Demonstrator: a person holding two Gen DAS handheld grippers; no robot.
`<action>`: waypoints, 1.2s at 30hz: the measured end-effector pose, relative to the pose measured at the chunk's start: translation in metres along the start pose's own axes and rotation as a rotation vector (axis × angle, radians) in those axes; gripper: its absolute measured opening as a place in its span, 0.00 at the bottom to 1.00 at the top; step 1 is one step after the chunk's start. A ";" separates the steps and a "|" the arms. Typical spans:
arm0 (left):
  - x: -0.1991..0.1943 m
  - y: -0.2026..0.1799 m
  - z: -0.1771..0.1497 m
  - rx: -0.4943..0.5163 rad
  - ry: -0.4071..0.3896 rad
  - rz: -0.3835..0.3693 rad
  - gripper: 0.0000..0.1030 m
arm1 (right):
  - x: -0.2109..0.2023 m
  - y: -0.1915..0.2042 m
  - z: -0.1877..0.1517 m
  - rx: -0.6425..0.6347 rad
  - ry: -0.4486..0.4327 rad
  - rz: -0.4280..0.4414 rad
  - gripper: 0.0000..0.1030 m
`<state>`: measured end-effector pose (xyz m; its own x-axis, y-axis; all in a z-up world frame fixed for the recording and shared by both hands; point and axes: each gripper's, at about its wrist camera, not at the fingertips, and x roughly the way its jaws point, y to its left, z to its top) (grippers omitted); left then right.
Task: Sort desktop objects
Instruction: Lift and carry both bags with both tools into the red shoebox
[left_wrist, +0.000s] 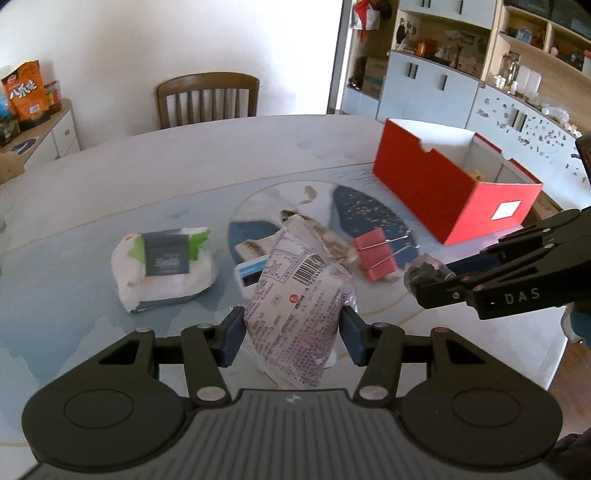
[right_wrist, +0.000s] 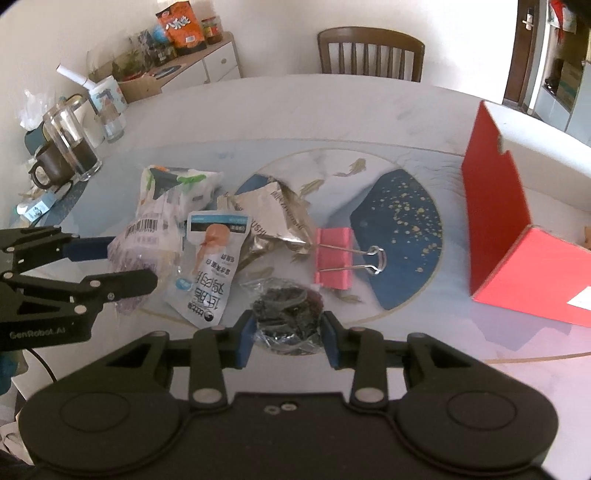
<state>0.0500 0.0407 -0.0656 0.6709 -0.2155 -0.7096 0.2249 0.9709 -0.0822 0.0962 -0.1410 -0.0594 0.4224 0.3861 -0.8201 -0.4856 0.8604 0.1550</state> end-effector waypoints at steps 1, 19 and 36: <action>-0.001 -0.003 0.001 0.003 0.000 -0.003 0.52 | -0.002 -0.002 -0.001 0.003 -0.004 -0.002 0.36; 0.003 -0.067 0.041 0.080 -0.042 -0.061 0.52 | -0.056 -0.052 -0.003 0.032 -0.072 -0.073 0.36; 0.023 -0.138 0.090 0.159 -0.098 -0.099 0.52 | -0.101 -0.130 0.015 0.032 -0.178 -0.130 0.36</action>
<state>0.0982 -0.1075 -0.0071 0.7035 -0.3257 -0.6316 0.3967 0.9174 -0.0312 0.1280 -0.2867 0.0118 0.6091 0.3218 -0.7249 -0.3949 0.9157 0.0746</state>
